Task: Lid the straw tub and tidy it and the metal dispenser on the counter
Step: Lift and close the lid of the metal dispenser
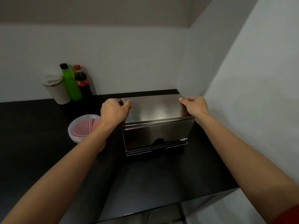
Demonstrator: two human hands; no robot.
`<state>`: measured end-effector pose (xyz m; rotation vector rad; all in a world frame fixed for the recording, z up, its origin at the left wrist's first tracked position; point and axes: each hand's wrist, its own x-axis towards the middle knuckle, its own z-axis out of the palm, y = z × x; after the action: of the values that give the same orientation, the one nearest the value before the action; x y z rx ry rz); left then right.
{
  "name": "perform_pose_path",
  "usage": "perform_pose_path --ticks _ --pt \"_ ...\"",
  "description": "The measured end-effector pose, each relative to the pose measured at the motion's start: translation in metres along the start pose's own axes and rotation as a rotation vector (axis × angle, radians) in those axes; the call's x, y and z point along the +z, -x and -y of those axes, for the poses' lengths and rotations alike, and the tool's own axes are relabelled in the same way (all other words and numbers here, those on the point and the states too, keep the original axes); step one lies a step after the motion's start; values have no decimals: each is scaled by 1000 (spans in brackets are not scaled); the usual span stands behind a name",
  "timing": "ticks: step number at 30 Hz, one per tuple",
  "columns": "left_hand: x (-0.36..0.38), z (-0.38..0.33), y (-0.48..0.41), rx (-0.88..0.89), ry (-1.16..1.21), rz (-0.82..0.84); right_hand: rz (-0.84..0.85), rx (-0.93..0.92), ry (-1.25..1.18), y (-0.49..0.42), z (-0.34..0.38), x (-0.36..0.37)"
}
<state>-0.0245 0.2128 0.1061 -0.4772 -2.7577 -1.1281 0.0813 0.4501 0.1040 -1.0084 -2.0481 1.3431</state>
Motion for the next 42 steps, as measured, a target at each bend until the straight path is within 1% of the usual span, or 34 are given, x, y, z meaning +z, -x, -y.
perform_pose_path --ticks 10,16,21,27,34,42 --pt "3 0 6 29 -25 2 -8 -24 43 7 -1 -1" --pt "2 -1 8 15 -194 -36 10 -44 78 8 1 -1" --pt "1 -4 9 -8 -278 -84 13 -51 110 8 2 0" --pt "-1 -10 7 4 -411 -50 14 -72 170 8 4 1" --pt "0 -9 7 25 -369 -37 10 -74 179 9 4 2" --pt "3 -4 3 -14 -267 -39 21 -75 200 7 6 3"
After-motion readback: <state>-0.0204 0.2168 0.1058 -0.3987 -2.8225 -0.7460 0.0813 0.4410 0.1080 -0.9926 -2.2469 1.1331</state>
